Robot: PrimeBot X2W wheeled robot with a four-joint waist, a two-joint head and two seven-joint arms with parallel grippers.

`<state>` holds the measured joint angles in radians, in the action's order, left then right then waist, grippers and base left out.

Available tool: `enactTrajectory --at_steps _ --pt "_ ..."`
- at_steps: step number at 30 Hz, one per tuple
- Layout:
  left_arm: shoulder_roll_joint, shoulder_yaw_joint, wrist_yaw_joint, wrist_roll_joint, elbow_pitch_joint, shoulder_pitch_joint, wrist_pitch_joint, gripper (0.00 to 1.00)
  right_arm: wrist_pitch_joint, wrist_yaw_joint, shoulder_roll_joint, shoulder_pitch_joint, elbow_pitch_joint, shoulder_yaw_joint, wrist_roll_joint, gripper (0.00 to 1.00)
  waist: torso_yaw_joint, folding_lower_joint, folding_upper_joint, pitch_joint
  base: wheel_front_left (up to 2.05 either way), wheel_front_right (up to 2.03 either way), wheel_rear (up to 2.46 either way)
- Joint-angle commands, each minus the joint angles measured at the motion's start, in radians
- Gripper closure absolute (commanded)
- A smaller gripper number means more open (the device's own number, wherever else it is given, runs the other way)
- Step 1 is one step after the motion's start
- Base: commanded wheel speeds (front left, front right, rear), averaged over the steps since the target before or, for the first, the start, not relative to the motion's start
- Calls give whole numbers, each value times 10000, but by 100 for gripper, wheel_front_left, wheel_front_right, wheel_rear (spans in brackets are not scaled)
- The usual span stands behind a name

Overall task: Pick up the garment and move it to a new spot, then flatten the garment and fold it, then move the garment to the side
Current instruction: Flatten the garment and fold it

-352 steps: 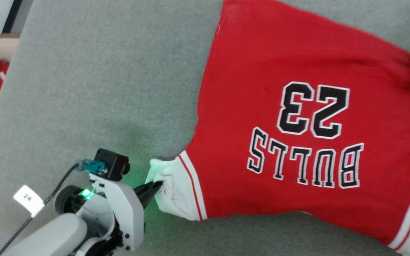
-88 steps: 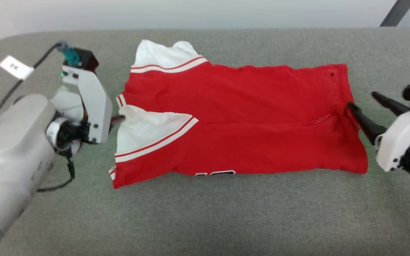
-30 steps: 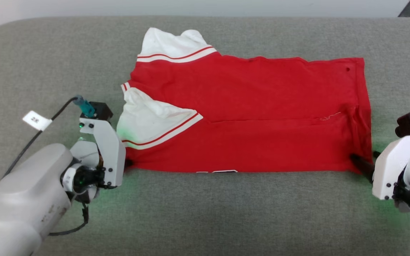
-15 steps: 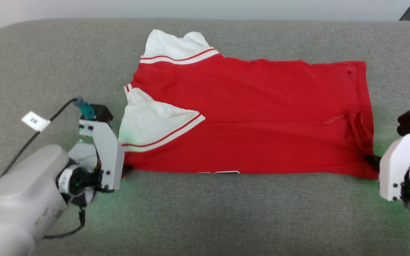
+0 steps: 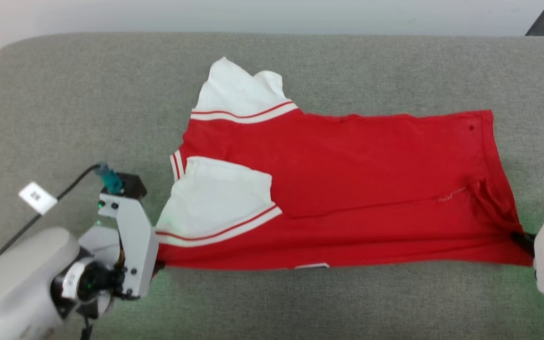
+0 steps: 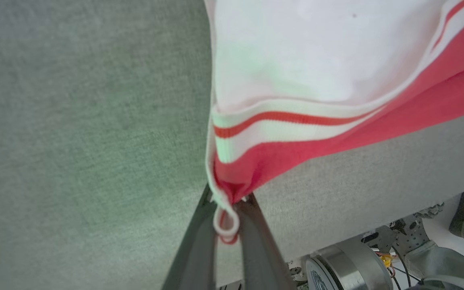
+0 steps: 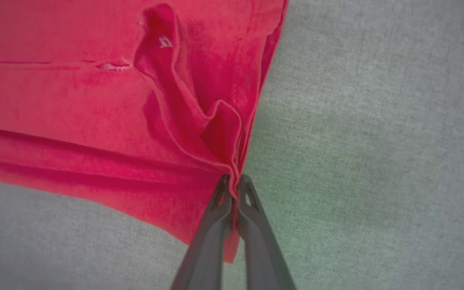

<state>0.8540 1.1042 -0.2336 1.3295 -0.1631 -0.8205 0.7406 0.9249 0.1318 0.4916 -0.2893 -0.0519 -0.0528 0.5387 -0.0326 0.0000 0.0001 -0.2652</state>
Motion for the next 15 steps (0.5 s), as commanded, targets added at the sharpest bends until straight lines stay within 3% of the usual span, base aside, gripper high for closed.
enactTrajectory --at_steps 1,5,9,10,11,12,13,14,15 --pt "331 9 -274 76 308 255 99 100 180 -23 122 274 163 215 19 100 8 0 -1 -5 0 0 0" --pt "596 74 -667 120 998 640 44 100 371 -23 -120 715 461 445 -11 100 44 0 -1 -30 0 0 0" --pt "502 168 -756 55 1086 900 -149 100 229 -23 -471 883 347 507 -106 100 91 0 -1 -52 0 0 0" --pt "448 175 -741 48 1033 948 -217 87 157 -23 -566 871 274 514 -122 100 106 0 -1 -53 0 0 0" --pt "413 192 -702 28 979 973 -251 63 54 -21 -644 811 244 528 -179 100 123 0 -1 -49 0 0 0" --pt "382 195 -689 -25 925 962 -306 26 -37 -21 -684 755 209 521 -227 69 132 0 -1 -44 0 0 0" --pt "339 157 -692 -20 874 936 -365 9 -93 -21 -727 731 158 475 -261 44 146 0 -1 -33 0 0 0" --pt "321 144 -653 -55 861 884 -393 0 -136 -21 -758 720 130 446 -285 5 164 0 -1 -12 0 0 0" --pt "336 121 -648 -87 838 810 -404 0 -225 -21 -760 680 136 456 -300 0 185 0 -1 17 0 0 0"
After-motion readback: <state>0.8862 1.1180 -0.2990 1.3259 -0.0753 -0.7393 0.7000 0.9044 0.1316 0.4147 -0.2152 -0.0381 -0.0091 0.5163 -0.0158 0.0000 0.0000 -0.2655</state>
